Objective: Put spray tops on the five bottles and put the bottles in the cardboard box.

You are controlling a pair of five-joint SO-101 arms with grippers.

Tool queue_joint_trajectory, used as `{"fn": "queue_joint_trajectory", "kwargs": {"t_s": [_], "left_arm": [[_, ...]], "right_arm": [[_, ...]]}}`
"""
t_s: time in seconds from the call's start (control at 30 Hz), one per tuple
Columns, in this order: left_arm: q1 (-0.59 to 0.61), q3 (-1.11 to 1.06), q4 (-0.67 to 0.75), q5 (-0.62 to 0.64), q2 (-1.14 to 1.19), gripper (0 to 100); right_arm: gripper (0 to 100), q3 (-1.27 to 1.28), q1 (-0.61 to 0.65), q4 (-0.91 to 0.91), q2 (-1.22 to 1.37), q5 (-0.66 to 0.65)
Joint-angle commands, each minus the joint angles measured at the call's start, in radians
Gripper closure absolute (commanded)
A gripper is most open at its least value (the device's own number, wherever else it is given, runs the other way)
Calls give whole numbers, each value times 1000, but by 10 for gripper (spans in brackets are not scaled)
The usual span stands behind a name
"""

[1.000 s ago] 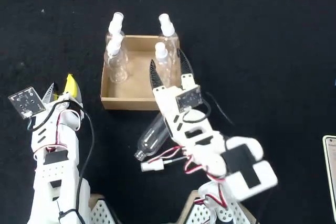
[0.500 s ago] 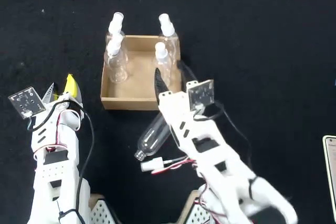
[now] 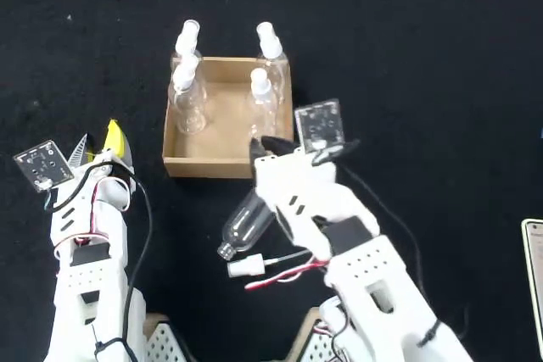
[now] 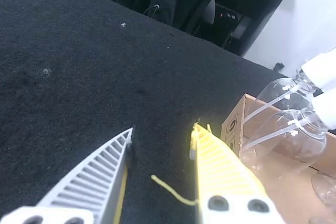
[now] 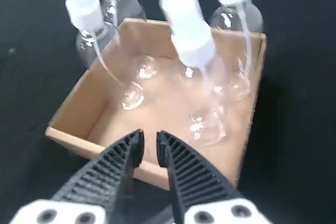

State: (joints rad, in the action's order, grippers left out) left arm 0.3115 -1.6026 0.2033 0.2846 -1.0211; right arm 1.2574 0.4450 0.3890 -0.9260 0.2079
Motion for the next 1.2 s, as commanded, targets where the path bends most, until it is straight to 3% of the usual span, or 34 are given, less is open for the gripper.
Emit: {"fn": "queue_joint_trajectory", "kwargs": {"t_s": [0.0, 0.33, 0.73, 1.17], "left_arm": [[-2, 22, 28, 3, -8, 841], [-2, 22, 28, 3, -8, 841], [-2, 22, 28, 3, -9, 841], [-2, 22, 28, 3, -9, 841]], "right_arm": [[988, -128, 71, 9, 137, 9], [988, -335, 31, 8, 461, 155], [988, -346, -54, -130, 579, 157], [988, -349, -80, -138, 591, 155]]}}
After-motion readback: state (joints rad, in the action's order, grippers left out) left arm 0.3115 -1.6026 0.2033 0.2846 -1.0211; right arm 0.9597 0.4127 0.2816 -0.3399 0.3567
